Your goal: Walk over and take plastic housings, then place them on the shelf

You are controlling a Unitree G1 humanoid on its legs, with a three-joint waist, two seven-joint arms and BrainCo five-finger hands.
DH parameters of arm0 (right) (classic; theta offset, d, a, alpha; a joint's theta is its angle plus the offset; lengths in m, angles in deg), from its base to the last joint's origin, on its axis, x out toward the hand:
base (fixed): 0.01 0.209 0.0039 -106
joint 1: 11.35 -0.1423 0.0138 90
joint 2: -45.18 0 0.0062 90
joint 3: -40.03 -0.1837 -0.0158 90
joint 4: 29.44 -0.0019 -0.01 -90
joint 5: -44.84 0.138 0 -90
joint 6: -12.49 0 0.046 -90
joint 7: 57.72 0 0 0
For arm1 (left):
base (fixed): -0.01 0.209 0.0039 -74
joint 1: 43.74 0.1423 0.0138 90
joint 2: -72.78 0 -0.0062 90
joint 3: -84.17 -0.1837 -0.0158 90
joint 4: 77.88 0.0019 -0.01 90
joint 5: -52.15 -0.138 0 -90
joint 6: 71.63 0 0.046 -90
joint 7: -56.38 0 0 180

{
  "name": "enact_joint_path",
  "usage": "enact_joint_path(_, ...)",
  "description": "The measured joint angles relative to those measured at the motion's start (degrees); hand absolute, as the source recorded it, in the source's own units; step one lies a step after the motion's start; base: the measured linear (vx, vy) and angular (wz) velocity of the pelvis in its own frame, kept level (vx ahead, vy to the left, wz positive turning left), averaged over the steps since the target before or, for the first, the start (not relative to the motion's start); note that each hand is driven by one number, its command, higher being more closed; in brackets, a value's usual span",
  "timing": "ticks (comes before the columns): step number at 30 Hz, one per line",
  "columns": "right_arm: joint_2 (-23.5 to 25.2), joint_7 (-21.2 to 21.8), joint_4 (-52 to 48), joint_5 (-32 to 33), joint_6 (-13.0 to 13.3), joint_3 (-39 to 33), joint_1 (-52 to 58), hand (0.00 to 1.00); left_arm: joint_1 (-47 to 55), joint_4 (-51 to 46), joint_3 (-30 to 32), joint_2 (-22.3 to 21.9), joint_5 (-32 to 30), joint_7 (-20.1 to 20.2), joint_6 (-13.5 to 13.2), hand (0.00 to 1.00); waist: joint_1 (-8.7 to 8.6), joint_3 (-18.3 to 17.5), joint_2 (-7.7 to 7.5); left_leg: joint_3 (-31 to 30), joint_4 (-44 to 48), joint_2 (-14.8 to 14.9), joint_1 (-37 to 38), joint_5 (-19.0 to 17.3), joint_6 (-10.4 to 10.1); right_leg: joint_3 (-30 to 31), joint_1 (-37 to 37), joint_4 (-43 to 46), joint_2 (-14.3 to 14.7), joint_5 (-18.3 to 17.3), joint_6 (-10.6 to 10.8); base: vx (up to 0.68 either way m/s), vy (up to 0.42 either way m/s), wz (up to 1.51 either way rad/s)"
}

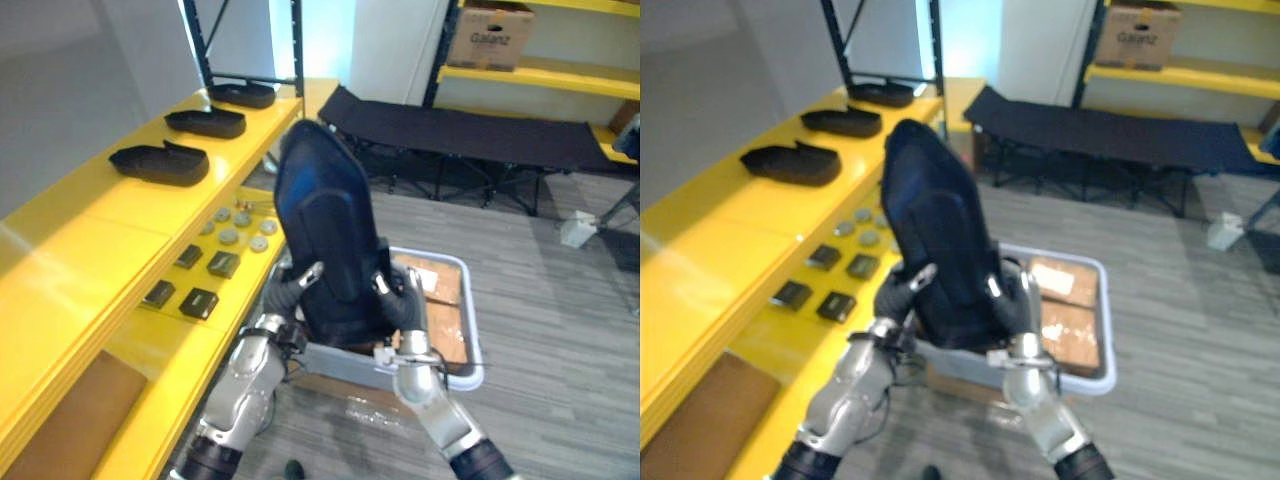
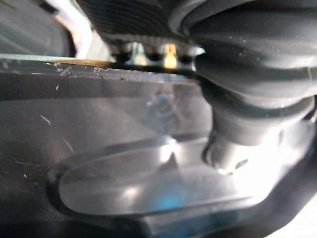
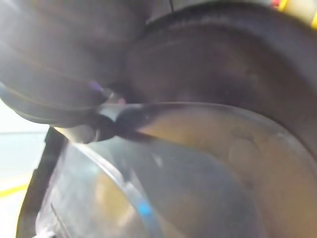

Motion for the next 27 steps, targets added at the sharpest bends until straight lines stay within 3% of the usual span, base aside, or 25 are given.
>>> enact_joint_path(5,-0.1,0.0,-0.6,2.9,0.0,1.6,0.7,0.0,1.2,0.6,-0.1,0.1,0.0,0.2,-0.4,1.0,-0.26,-0.1,-0.01,0.1,0.0,-0.1,0.0,0.0,0.0,0.2,-0.1,0.2,-0.1,0.5,0.4,0.02,0.011,-0.01)
enact_joint_path(8,-0.1,-0.3,-1.7,4.4,0.0,2.3,0.8,0.0,2.2,0.6,-0.7,0.1,-1.5,-0.3,-2.4,1.0,-0.32,-0.1,0.09,0.3,0.0,-0.1,0.0,0.0,0.0,0.4,-0.3,0.2,-0.1,0.2,0.0,0.01,0.017,-0.03)
enact_joint_path(11,0.1,-1.5,-2.1,5.3,0.4,2.5,1.0,0.0,2.2,0.6,-2.2,0.1,-5.5,-2.9,-4.5,1.0,-0.32,-0.1,0.07,0.4,0.0,-0.1,0.0,0.0,0.0,0.6,-0.6,0.2,-0.1,0.1,-0.1,-0.01,0.02,-0.03)
enact_joint_path(17,2.5,-0.8,-7.6,14.0,2.9,0.0,4.8,0.0,4.4,-1.2,-4.3,-0.6,-14.8,-8.6,-6.9,1.0,-0.4,-0.4,-0.02,1.7,0.0,0.1,0.1,0.0,0.0,1.6,-1.1,-0.1,0.0,0.3,-0.2,0.0,0.019,-0.08)
enact_joint_path(19,3.2,2.7,-9.6,20.2,6.1,-0.9,5.2,0.0,4.6,-1.3,-4.8,-0.8,-20.3,-11.5,-6.9,1.0,-0.51,-0.4,-0.03,1.8,0.0,0.1,0.1,0.0,0.0,1.6,-1.1,-0.3,0.0,0.4,-0.2,0.01,0.011,-0.04)
enact_joint_path(21,4.4,9.7,-12.2,30.9,11.3,-2.0,5.3,0.0,5.1,-1.4,-4.6,-1.0,-25.7,-14.3,-6.9,1.0,-0.7,-0.4,-0.08,1.9,0.0,0.1,0.1,0.0,0.0,1.7,-1.0,-0.7,0.0,0.7,-0.1,0.01,0.012,-0.05)
enact_joint_path(22,4.7,12.5,-12.8,34.5,12.3,-2.5,5.3,0.0,5.2,-1.4,-4.3,-1.2,-27.2,-15.2,-6.9,1.0,-0.74,-0.4,-0.09,2.0,0.0,0.1,0.1,0.0,0.0,1.7,-1.0,-0.8,0.0,0.7,-0.1,0.0,0.0,0.0)
enact_joint_path(23,5.2,17.9,-13.5,41.3,14.2,-3.5,5.4,0.0,5.5,-1.4,-3.4,-1.7,-29.8,-16.7,-6.9,1.0,-0.75,-0.5,-0.13,2.0,0.0,0.1,0.1,0.0,0.0,1.7,-0.9,-0.9,0.1,0.9,0.0,0.0,0.0,0.0)
enact_joint_path(24,5.4,23.5,-13.8,48.2,15.4,-5.1,5.5,0.0,5.9,-1.6,-1.8,-2.4,-32.7,-18.2,-7.0,1.0,-0.77,-0.5,-0.2,2.1,0.0,0.1,0.1,0.0,0.0,1.8,-0.9,-1.0,0.1,1.0,0.0,0.0,0.0,0.0)
enact_joint_path(27,6.3,33.1,-15.9,60.3,16.5,-10.3,6.8,0.0,6.6,-2.0,1.8,-3.1,-37.2,-22.0,-7.8,1.0,-0.78,-0.6,-0.36,2.4,0.0,0.1,0.2,0.0,0.0,1.8,-0.7,-1.3,0.1,1.2,-0.1,0.0,0.0,0.0)
